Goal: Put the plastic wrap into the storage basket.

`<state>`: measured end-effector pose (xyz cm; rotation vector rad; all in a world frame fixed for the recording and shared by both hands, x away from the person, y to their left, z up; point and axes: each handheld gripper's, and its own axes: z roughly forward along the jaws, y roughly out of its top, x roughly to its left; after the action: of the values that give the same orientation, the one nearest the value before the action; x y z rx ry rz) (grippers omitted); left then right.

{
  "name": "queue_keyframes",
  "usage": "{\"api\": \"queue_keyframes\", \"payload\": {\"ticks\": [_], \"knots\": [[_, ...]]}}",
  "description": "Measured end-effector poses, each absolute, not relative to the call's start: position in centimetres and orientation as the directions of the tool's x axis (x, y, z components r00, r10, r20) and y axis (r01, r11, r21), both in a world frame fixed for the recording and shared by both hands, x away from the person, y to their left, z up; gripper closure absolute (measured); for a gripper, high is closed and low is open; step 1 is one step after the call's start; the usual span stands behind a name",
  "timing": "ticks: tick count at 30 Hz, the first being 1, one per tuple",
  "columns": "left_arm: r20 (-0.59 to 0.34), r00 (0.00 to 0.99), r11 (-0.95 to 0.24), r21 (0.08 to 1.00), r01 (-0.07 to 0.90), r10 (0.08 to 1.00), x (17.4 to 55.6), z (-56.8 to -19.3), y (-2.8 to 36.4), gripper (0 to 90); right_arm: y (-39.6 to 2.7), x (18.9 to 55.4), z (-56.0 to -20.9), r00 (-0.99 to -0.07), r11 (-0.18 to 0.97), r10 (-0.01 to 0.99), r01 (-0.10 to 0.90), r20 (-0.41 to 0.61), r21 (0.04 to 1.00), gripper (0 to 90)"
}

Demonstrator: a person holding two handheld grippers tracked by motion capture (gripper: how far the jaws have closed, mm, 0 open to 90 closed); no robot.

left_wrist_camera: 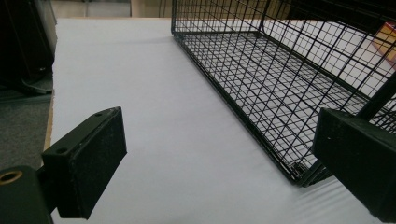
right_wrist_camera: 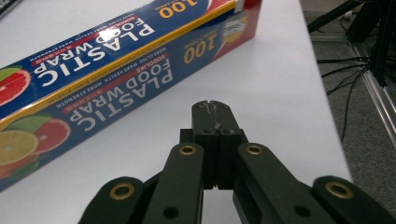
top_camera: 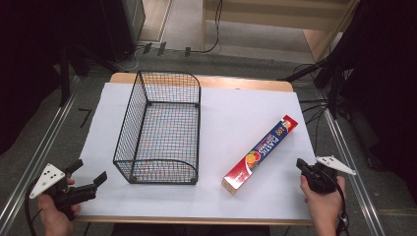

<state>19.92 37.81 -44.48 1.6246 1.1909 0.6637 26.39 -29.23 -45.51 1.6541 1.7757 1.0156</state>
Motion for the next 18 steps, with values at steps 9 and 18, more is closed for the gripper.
{"api": "queue_keyframes", "payload": {"ticks": [9, 18], "knots": [[-0.097, 0.374, -0.060, 0.920, 0.387, 0.923, 19.7, -44.4, 37.6, 3.5, -27.5, 26.7, -45.5, -0.176, -0.015, 0.974, 0.577, 0.143, 0.816, 90.0], [-0.092, 0.380, -0.070, 0.917, 0.392, 0.921, 19.8, -44.5, 37.2, 3.5, -27.5, 28.8, -45.7, -0.160, -0.007, 0.979, 0.606, 0.130, 0.796, 90.0]]}}
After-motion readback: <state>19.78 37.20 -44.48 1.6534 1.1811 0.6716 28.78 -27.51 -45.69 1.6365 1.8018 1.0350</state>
